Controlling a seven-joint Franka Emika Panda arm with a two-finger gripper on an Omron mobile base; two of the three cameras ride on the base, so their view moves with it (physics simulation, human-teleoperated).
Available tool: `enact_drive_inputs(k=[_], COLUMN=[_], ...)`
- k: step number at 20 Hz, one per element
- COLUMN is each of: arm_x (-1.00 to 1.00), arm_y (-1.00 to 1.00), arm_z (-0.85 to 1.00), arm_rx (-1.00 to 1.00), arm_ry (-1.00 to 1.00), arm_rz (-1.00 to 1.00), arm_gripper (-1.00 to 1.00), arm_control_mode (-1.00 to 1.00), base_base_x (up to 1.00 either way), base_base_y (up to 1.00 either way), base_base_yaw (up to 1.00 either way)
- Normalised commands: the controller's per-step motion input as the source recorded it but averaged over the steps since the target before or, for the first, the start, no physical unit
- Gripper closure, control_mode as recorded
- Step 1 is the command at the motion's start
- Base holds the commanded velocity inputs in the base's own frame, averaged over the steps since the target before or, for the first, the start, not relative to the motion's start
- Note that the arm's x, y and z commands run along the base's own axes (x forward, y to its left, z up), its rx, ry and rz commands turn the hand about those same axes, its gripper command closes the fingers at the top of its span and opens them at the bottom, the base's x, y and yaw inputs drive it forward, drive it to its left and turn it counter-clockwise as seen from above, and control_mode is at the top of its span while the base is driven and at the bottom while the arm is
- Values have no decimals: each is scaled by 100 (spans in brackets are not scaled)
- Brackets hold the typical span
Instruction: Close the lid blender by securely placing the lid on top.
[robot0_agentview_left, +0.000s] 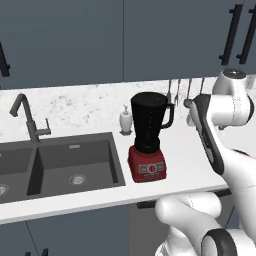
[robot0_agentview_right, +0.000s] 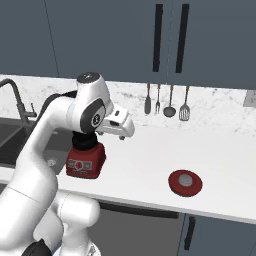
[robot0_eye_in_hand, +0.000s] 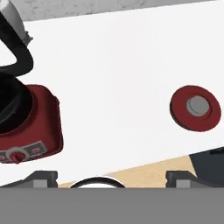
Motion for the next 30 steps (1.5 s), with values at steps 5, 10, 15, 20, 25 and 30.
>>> enact_drive_inputs(k=[5,10,15,20,25,30], arm_x=[-21,-27,-20,-1,6,20], arm_y=[-84,-92,-74,-49,-27,-28], arm_z=[-12,-8,-22,-36,-32,-22], arm_rx=[2,2,0,0,0,0], arm_ry=[0,0,0,5,5,0], arm_rz=[-15,-12,-8,-2,0,0], arm_gripper=[-100,-100,-100,-100,-100,-100], arm_control_mode=[-100,-100,-100,-100,-100,-100], base_base_x=[0,0,0,0,0,0], base_base_y=[0,0,0,0,0,0], base_base_yaw=[0,0,0,0,0,0])
